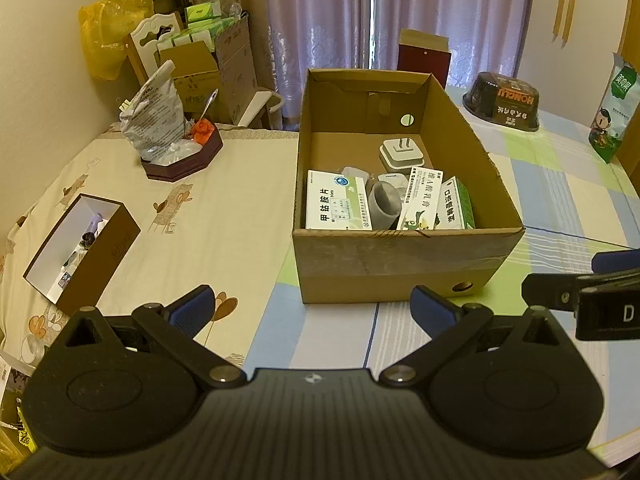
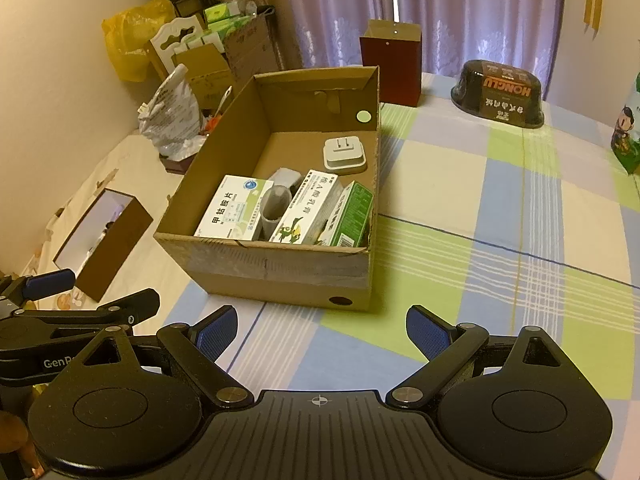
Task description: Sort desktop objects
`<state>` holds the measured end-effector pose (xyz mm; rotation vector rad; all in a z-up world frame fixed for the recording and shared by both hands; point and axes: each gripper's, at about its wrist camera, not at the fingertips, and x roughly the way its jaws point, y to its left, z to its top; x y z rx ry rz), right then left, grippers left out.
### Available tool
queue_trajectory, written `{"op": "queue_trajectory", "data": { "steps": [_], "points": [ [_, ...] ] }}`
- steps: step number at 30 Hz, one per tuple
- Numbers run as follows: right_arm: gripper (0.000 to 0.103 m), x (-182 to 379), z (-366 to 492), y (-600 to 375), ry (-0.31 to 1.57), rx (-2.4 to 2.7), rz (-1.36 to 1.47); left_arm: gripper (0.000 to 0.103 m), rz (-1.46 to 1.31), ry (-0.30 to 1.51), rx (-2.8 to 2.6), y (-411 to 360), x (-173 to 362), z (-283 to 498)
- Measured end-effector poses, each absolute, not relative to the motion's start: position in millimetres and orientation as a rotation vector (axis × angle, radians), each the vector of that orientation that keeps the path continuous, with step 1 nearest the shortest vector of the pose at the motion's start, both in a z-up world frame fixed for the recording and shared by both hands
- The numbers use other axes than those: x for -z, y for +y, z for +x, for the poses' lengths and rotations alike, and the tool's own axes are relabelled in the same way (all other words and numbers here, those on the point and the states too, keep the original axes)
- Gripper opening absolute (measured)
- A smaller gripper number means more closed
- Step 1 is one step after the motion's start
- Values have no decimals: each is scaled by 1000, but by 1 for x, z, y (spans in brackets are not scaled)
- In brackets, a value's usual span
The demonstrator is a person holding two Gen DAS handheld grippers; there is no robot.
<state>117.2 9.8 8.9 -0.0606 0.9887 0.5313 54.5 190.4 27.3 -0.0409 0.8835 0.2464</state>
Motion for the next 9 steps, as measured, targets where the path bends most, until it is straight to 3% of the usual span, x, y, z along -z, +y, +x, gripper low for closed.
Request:
{"op": "queue_trajectory", "data": {
  "steps": [9],
  "points": [
    [94, -7, 118, 10, 992, -530, -58, 102, -24, 875, -242, 189, -27, 55]
  ]
}}
